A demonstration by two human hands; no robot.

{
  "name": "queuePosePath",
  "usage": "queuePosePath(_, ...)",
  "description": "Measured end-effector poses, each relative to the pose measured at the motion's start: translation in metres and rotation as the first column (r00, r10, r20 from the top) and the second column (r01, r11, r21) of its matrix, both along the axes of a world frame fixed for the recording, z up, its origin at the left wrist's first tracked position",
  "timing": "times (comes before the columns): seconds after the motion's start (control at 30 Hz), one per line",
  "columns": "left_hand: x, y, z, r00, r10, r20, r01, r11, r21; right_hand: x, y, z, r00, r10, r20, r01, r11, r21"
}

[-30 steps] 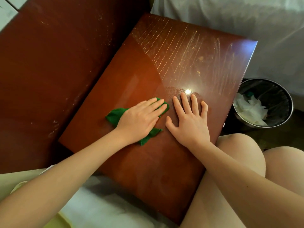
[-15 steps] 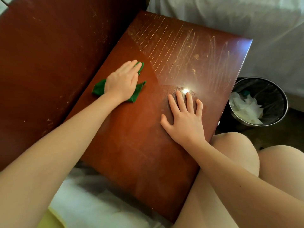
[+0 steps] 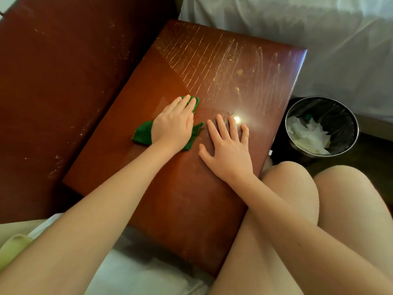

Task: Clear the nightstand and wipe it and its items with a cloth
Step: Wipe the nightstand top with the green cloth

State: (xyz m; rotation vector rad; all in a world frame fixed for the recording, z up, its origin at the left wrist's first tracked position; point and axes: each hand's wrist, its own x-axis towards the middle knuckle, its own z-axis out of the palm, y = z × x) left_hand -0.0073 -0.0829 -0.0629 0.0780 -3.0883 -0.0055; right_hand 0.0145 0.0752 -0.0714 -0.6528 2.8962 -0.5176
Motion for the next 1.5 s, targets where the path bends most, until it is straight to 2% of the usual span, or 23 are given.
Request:
queuePosePath(0.17, 0.055, 0.020, -0.002, 0.992, -0.123, -0.015, 0.123, 0.991, 0.047, 0.002, 0.007, 0.000, 1.000, -0.008, 0.008, 0.009, 0.986, -0.168)
queuePosePath(0.33, 0.077, 0.010, 0.005, 0.975, -0.217, 0.044, 0.216, 0.976, 0.024, 0.005, 0.017, 0.004, 1.000, -0.020, 0.017, 0.024, 0.952, -0.304)
queuePosePath(0.37, 0.074, 0.010, 0.006, 0.985, -0.166, 0.055, 0.164, 0.986, 0.035, 0.007, 0.019, 0.004, 1.000, -0.020, 0.002, 0.019, 0.955, -0.297)
queuePosePath(0.43, 0.058, 0.015, 0.007, 0.994, 0.072, 0.082, -0.078, 0.995, 0.066, 0.010, 0.024, 0.004, 0.999, -0.042, -0.020, 0.036, 0.967, -0.251)
queuePosePath(0.5, 0.037, 0.024, 0.008, 0.943, 0.322, 0.084, -0.327, 0.943, 0.059, 0.012, 0.031, 0.004, 0.997, -0.073, 0.005, 0.072, 0.980, -0.186)
queuePosePath(0.53, 0.027, 0.029, 0.007, 0.916, 0.392, 0.084, -0.397, 0.916, 0.052, 0.013, 0.034, 0.004, 0.997, -0.082, 0.011, 0.083, 0.982, -0.171)
queuePosePath(0.67, 0.001, 0.050, 0.001, 0.884, 0.463, 0.059, -0.466, 0.883, 0.054, 0.012, 0.049, 0.006, 0.994, -0.105, 0.024, 0.108, 0.972, -0.210)
queuePosePath(0.73, 0.001, 0.063, 0.002, 0.912, 0.406, 0.057, -0.409, 0.911, 0.049, 0.010, 0.059, 0.007, 0.993, -0.114, 0.034, 0.118, 0.967, -0.226)
queuePosePath(0.83, 0.014, 0.092, 0.004, 0.983, 0.175, 0.057, -0.177, 0.984, 0.034, 0.002, 0.073, 0.005, 0.989, -0.143, 0.032, 0.147, 0.961, -0.235)
queuePosePath(0.9, 0.031, 0.105, 0.003, 0.998, 0.049, 0.051, -0.052, 0.996, 0.077, -0.001, 0.078, 0.004, 0.989, -0.138, 0.058, 0.149, 0.958, -0.246)
queuePosePath(0.97, 0.056, 0.110, 0.003, 0.997, -0.071, 0.020, 0.068, 0.991, 0.118, -0.002, 0.081, 0.003, 0.991, -0.109, 0.075, 0.125, 0.956, -0.264)
queuePosePath(1.07, 0.092, 0.099, 0.001, 0.972, -0.232, 0.038, 0.228, 0.970, 0.087, -0.005, 0.083, 0.002, 0.996, -0.049, 0.072, 0.067, 0.959, -0.274)
queuePosePath(1.17, 0.102, 0.074, 0.005, 0.956, -0.284, 0.081, 0.279, 0.958, 0.061, -0.005, 0.086, 0.000, 0.995, -0.007, 0.099, 0.033, 0.964, -0.263)
queuePosePath(1.23, 0.087, 0.056, 0.008, 0.979, -0.175, 0.102, 0.171, 0.984, 0.055, -0.005, 0.089, -0.001, 0.995, 0.010, 0.102, 0.016, 0.966, -0.256)
queuePosePath(1.3, 0.063, 0.045, 0.010, 0.990, 0.068, 0.123, -0.074, 0.997, 0.039, -0.006, 0.093, -0.001, 0.993, 0.027, 0.116, 0.004, 0.966, -0.258)
queuePosePath(1.4, 0.031, 0.056, 0.007, 0.924, 0.374, 0.076, -0.376, 0.926, 0.016, -0.005, 0.099, -0.001, 0.989, 0.040, 0.139, -0.001, 0.963, -0.268)
queuePosePath(1.5, 0.005, 0.086, 0.004, 0.844, 0.532, 0.068, -0.535, 0.843, 0.057, -0.004, 0.102, -0.001, 0.990, 0.037, 0.134, 0.002, 0.960, -0.280)
